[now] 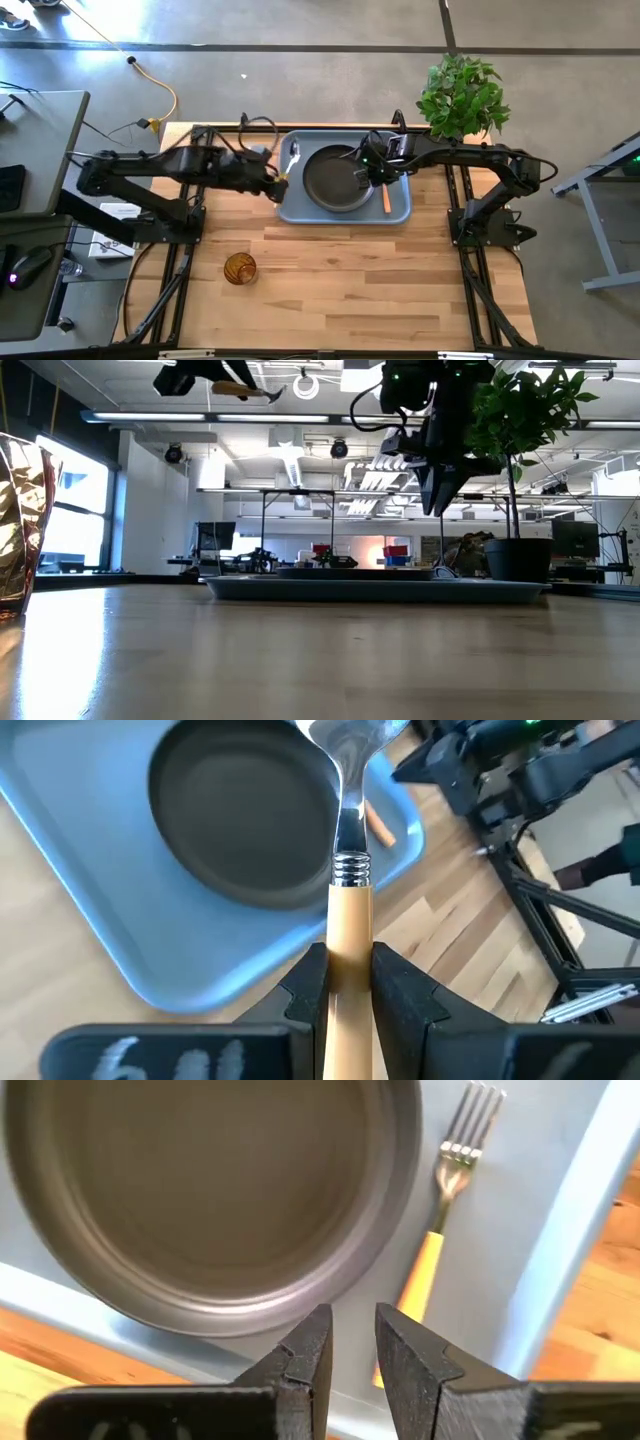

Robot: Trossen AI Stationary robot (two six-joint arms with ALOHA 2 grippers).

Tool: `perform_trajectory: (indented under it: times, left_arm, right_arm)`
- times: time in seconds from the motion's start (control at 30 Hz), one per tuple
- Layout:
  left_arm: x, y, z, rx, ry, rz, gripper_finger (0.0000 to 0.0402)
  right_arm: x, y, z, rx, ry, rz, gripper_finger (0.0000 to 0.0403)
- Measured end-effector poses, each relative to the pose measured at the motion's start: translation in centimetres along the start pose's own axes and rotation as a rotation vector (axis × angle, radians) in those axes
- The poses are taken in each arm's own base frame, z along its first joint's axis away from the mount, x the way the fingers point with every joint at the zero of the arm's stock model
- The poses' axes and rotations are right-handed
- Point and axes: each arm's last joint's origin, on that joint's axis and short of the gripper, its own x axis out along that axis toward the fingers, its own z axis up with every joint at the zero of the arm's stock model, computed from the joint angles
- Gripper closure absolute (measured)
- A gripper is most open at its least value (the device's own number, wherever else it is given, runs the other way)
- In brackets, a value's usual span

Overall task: Pick and place plate/cup/fork/spoon on tray
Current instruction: Put the orange spoon on the blue tray

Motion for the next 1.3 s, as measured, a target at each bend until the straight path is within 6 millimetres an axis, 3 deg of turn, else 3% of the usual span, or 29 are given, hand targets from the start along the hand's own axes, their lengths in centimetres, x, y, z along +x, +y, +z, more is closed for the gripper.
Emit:
perform_trajectory:
  times: [0.3,0.77,1.07,1.3]
  left_arm:
    - [4.8,-2.6,-4.2,-0.126,0.092,0.114,0.0353]
    - [10.8,-5.7,-13.1,-0.25,0.198,0.194,0.0353]
    - [14.1,-6.2,-17.8,-0.292,0.216,0.235,0.0353]
    - [15.5,-6.0,-20.1,-0.315,0.231,0.26,0.0353]
  right_arm:
    - [0.0,-0.4,-0.3,-0.09,0.025,-0.043,0.0331]
    - [0.0,-0.3,-0.2,-0.141,0.018,-0.036,0.0331]
    - [0.0,-0.3,-0.2,-0.14,0.012,-0.03,0.0331]
    - [0.0,-0.2,-0.1,-0.14,0.007,-0.03,0.0331]
